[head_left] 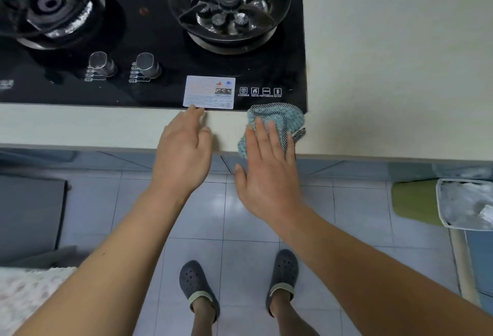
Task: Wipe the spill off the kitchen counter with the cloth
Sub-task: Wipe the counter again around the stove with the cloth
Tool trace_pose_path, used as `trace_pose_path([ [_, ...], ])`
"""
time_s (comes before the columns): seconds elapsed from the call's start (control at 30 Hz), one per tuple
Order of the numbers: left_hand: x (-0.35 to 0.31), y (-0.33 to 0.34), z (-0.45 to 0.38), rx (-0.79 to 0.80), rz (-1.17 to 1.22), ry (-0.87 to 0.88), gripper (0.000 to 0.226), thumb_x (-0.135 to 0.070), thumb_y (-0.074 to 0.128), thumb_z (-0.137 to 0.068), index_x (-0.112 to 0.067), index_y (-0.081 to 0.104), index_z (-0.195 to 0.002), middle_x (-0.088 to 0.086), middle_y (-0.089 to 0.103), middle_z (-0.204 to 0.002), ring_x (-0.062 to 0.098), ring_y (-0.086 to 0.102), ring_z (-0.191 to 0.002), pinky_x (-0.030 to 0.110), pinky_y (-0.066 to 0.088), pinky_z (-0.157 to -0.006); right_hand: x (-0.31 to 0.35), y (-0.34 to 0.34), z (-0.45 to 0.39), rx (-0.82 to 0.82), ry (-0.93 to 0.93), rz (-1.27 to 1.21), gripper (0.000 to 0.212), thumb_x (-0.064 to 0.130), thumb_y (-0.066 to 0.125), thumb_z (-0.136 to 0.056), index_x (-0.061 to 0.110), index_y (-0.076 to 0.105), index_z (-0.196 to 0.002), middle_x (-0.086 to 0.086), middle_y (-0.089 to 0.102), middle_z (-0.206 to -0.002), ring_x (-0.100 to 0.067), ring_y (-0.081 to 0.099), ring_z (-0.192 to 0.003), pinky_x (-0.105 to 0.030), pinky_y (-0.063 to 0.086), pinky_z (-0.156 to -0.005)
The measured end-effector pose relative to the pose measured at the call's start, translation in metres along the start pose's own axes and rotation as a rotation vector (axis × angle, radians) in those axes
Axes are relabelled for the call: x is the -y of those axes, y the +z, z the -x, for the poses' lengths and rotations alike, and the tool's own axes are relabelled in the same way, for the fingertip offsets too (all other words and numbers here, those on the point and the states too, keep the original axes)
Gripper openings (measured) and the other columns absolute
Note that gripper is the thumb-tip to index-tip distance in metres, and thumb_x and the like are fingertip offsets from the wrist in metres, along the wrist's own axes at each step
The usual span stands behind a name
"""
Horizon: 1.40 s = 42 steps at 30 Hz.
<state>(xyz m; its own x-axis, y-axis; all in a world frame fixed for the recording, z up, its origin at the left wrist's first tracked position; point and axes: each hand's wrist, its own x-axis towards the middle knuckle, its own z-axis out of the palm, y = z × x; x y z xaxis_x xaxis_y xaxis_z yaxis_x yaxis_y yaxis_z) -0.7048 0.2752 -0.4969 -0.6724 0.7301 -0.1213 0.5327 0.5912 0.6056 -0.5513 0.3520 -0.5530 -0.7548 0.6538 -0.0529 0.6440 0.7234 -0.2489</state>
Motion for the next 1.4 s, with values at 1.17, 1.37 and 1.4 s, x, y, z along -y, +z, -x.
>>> trace_pose_path([
  [1.17,0.301,-0.227,-0.015,-0.140,-0.022,-0.129,0.041,-0.023,0.043,-0.103,-0.014,0.053,-0.142,0.005,0.061,-0.137,0.023,0.049,-0.127,0.039,0.037,-0.112,0.402,0.082,-0.136,0.197,-0.408,0.039,0.088,0.058,0.033,-0.096,0.020,0.001,-0.168,-0.003,-0.003,-0.177,-0.024,-0.005,-0.163,-0.051,-0.003,-0.130],
  [1.37,0.337,-0.252,-0.023,-0.197,0.006,-0.308,0.051,-0.034,0.039,-0.108,-0.014,0.042,-0.155,0.005,0.045,-0.159,0.021,0.036,-0.147,0.039,0.028,-0.122,0.423,0.080,-0.164,0.284,-0.575,-0.032,0.087,0.064,0.039,-0.100,0.019,0.007,-0.168,0.002,-0.002,-0.177,-0.017,-0.007,-0.162,-0.047,-0.005,-0.130],
  [1.4,0.339,-0.253,-0.022,-0.193,0.010,-0.312,0.050,-0.034,0.039,-0.108,-0.015,0.042,-0.155,0.005,0.045,-0.160,0.020,0.035,-0.148,0.038,0.027,-0.123,0.424,0.080,-0.165,0.294,-0.590,-0.041,0.087,0.062,0.041,-0.100,0.020,0.006,-0.168,0.002,-0.002,-0.177,-0.017,-0.008,-0.162,-0.046,-0.006,-0.130],
])
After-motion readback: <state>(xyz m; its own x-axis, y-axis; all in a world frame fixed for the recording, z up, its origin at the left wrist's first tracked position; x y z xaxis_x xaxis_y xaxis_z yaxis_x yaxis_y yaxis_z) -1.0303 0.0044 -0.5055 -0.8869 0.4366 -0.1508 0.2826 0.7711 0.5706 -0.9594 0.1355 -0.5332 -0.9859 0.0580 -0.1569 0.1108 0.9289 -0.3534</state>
